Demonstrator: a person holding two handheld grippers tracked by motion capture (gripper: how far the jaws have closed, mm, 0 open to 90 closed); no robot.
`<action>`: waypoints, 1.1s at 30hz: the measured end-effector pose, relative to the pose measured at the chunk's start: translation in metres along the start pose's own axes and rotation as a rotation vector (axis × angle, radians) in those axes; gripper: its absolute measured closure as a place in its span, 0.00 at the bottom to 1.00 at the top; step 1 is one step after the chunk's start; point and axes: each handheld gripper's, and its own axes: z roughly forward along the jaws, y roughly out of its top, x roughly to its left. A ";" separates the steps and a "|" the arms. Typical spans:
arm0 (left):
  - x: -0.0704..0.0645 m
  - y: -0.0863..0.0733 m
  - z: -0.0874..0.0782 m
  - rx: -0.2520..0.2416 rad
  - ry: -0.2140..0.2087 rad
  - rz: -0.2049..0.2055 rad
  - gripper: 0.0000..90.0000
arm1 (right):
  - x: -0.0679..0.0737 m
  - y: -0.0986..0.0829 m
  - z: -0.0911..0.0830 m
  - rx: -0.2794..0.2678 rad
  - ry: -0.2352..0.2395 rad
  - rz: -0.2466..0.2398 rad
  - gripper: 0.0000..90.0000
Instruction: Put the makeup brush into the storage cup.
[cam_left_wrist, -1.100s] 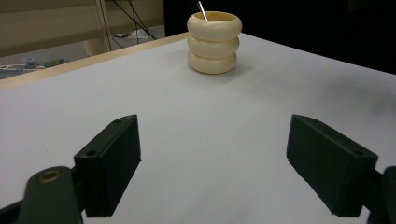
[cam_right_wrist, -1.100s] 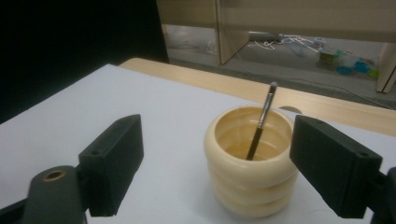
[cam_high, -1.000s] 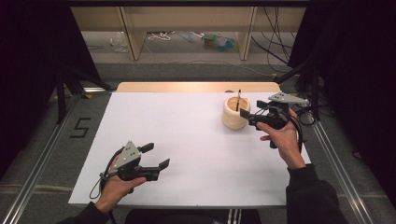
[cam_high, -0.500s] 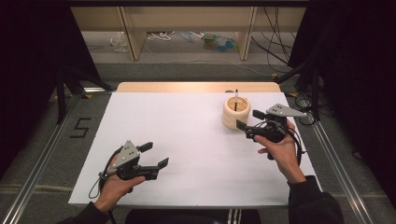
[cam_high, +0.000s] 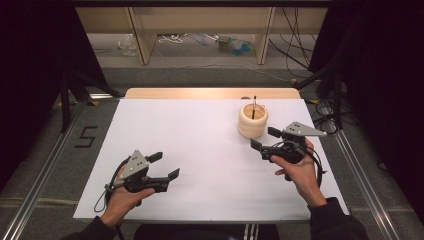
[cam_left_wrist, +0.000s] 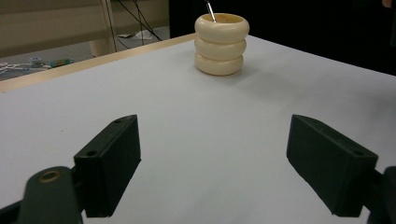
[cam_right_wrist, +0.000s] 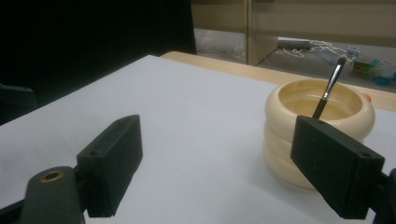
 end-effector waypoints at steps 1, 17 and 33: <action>0.000 0.000 0.000 0.000 0.003 -0.004 0.20 | 0.001 -0.001 -0.001 0.018 -0.005 0.000 0.20; 0.001 -0.001 -0.002 0.001 0.008 -0.006 0.20 | 0.007 -0.018 -0.008 0.036 0.020 0.014 0.20; 0.002 -0.002 -0.004 -0.001 0.014 -0.004 0.20 | 0.010 -0.032 -0.016 0.055 0.032 0.008 0.20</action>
